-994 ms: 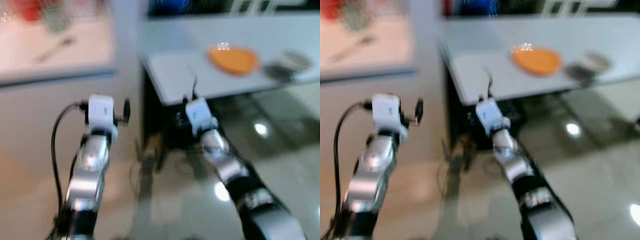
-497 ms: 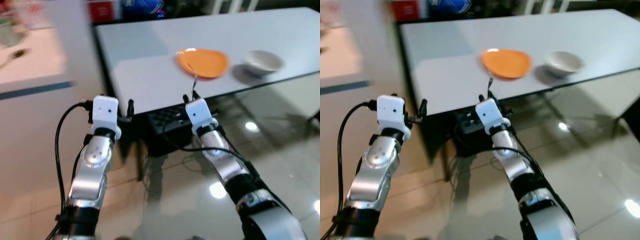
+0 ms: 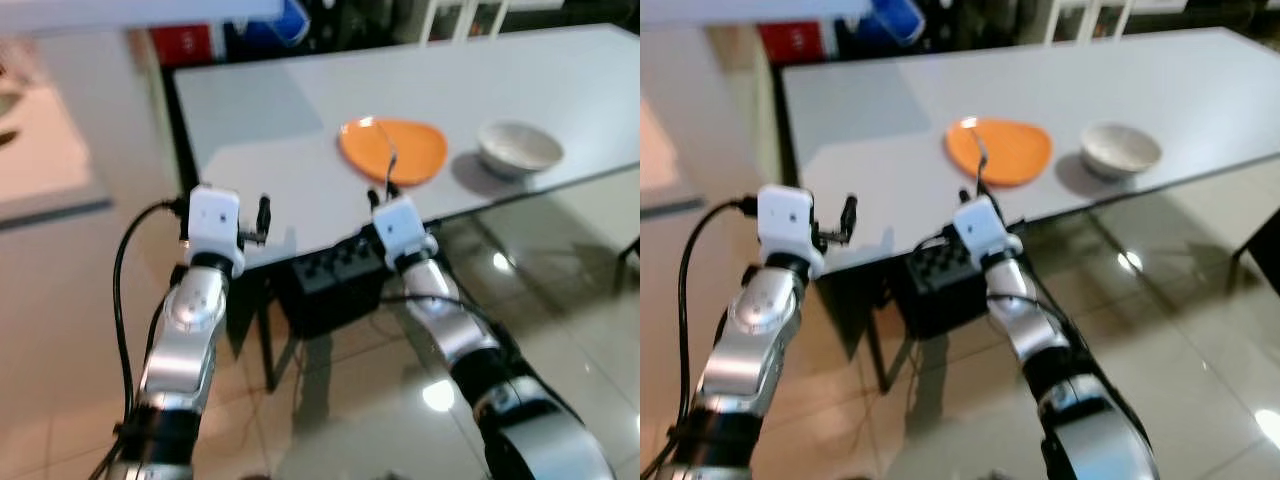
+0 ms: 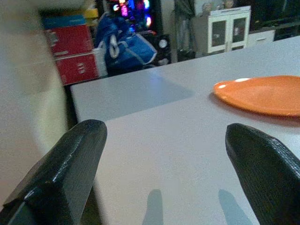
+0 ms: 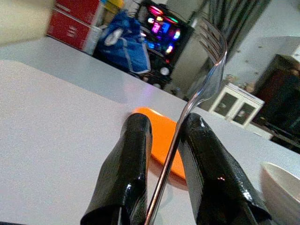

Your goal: Setting the table

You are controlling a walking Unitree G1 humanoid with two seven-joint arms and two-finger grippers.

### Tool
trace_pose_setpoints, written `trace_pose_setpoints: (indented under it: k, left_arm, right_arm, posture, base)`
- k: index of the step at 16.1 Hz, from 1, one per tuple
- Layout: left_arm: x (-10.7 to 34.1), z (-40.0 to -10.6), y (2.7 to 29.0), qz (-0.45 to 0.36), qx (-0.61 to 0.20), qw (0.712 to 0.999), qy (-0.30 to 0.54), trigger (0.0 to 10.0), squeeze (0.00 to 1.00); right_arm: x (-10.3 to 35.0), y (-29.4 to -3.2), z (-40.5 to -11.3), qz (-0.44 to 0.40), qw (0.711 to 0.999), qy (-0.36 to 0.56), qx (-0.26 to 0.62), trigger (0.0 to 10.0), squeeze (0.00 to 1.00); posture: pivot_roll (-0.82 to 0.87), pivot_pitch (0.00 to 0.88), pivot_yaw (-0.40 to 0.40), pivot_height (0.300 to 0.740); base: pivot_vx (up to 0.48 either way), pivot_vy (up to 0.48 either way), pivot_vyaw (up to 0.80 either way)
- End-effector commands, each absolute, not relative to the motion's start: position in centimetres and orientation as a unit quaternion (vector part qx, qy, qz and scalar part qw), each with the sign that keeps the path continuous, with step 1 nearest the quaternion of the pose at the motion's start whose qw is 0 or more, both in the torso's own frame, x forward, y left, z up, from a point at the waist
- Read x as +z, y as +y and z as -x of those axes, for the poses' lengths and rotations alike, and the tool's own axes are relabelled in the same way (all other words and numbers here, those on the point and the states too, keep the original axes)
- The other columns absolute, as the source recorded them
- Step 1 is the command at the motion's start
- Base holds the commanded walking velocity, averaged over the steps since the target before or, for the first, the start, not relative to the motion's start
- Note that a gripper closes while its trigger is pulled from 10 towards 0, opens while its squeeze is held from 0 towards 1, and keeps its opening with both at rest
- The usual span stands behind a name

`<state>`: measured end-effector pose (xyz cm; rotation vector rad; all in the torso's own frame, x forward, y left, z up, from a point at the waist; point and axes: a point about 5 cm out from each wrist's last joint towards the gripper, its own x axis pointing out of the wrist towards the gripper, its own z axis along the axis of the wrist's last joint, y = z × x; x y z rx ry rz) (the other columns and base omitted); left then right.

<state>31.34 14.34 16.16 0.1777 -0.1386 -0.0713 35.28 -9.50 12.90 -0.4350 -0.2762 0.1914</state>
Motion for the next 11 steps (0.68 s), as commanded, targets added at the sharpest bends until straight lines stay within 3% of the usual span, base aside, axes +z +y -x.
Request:
trace_pose_setpoints:
  k: [1,8,11]
  left_arm:
    - [16.12,-31.38,13.45,-0.087,-0.049,0.993,-0.070,10.0,0.00]
    - [16.14,-31.41,13.60,-0.095,-0.046,0.992,-0.071,10.0,0.00]
    - [16.01,-31.50,13.77,-0.103,-0.044,0.991,-0.067,10.0,0.00]
  right_arm:
    - [13.01,-10.32,-35.42,0.215,0.964,-0.136,0.079,0.0,0.00]
    - [13.07,-9.77,-35.56,0.212,0.964,-0.134,0.086,0.0,0.00]
    - [13.08,-9.55,-35.56,0.208,0.965,-0.134,0.087,0.0,0.00]
  posture:
    - [0.14,0.051,-0.026,0.740]
    - [0.16,0.052,-0.024,0.740]
    - [0.15,0.052,-0.020,0.740]
  base:
    - [0.461,0.000,0.00]
    - [0.446,0.000,0.00]
    - [0.358,-0.316,0.00]
